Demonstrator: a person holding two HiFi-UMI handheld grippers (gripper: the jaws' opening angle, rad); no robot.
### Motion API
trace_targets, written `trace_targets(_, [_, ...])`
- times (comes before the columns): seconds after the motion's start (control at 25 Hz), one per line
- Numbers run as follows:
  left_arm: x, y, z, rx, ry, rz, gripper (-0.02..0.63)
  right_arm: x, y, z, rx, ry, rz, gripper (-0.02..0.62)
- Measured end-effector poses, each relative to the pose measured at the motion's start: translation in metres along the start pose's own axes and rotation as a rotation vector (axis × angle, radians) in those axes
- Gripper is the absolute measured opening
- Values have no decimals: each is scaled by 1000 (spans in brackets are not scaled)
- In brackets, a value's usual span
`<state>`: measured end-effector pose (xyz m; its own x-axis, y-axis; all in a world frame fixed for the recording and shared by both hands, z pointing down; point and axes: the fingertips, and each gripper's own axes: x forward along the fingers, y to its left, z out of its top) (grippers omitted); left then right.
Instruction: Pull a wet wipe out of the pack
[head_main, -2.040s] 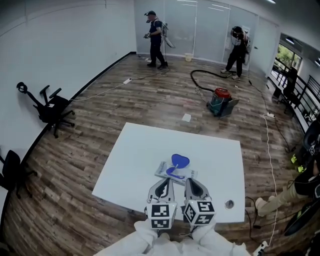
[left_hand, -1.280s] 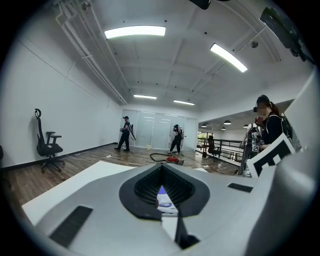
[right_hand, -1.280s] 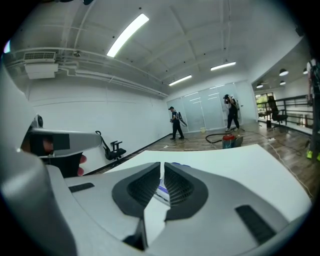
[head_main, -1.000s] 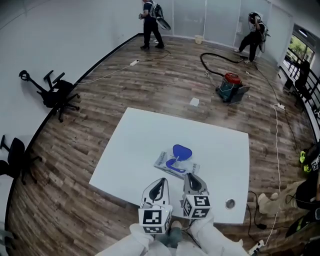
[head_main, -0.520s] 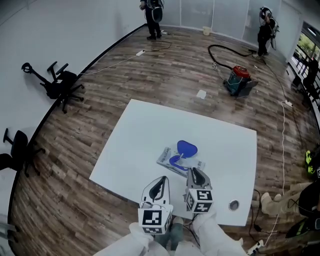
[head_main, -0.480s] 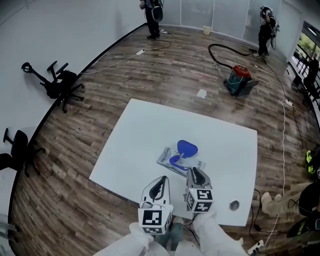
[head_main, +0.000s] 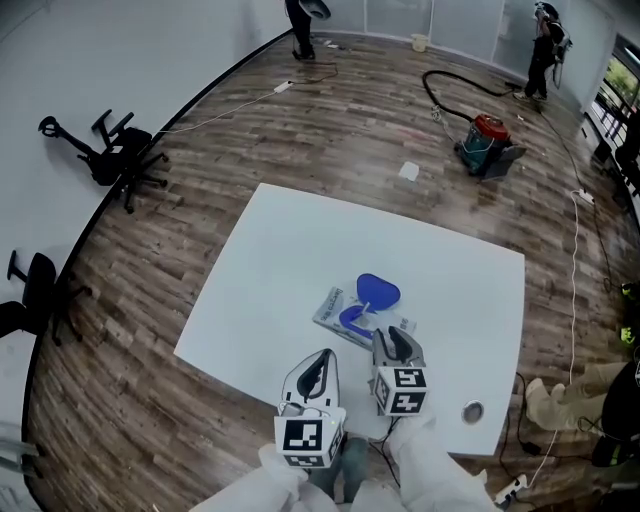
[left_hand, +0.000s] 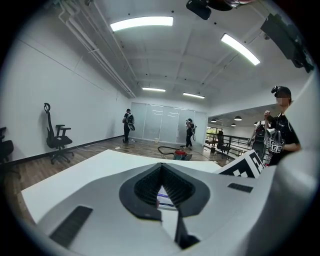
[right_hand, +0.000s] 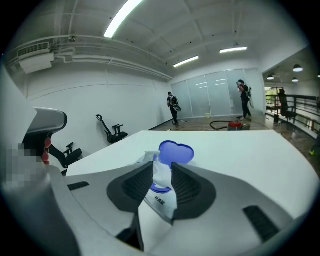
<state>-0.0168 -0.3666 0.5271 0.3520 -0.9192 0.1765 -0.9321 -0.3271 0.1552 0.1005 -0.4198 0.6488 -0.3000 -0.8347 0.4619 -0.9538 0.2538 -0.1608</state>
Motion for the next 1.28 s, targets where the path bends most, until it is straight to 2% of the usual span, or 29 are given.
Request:
trace_targets(0.48, [12,16,-12,-23,19,50,0,20,-3,-24,0,108,12,97])
trace_targets(0.8, [21,25,-13,-38,28,65,0,33,-2,-23,-8,167,17,97])
trace_targets(1.04, [23,28,-17,-48,34,73,0,34,-2,-27,-28,177,8,95])
trace_targets(1.28, [26,26,-22,-59,44,70,0,32,-4,-29,-62,180,-18,49])
